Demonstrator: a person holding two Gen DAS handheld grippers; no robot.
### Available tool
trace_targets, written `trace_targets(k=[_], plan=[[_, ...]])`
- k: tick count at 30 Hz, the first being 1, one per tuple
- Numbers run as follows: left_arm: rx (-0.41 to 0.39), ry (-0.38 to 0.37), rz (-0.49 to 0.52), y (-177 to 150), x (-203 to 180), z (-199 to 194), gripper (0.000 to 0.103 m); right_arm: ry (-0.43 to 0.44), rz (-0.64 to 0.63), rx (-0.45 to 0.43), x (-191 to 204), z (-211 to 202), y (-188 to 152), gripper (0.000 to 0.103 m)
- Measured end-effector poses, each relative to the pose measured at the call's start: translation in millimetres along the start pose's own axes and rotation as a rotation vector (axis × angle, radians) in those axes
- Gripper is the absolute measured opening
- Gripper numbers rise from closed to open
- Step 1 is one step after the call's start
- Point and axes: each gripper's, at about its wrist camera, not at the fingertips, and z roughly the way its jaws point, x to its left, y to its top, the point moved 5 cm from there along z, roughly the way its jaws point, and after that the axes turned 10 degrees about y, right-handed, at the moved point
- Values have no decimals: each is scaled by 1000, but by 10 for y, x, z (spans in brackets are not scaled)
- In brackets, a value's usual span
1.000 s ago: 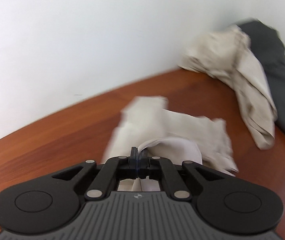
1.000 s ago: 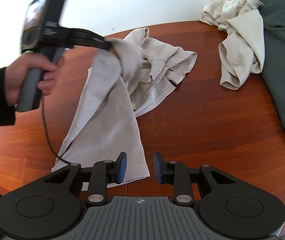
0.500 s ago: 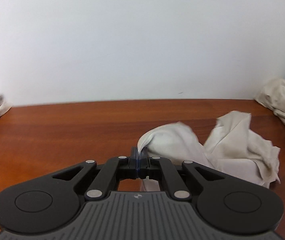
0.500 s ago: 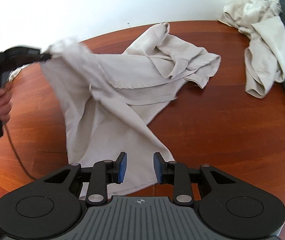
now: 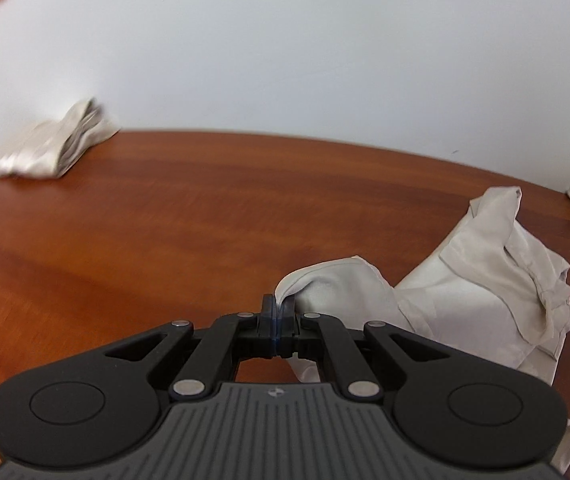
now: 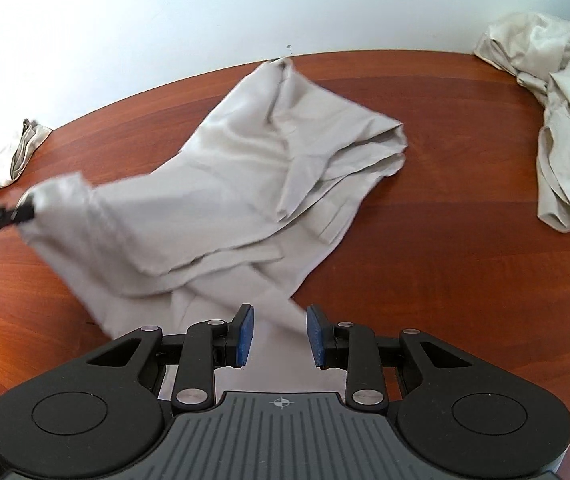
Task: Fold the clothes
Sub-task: 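Lift and shake the shirt out with both tools, spreading it over the table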
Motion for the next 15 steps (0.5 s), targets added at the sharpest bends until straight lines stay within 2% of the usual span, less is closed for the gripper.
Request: trace_targets(k=[10, 15], plan=[[80, 96, -88, -591, 887, -319, 3, 33, -91, 15, -50, 215, 366, 32], [106, 166, -143, -839, 1218, -485, 3, 76, -155, 38, 177, 449, 517, 32]])
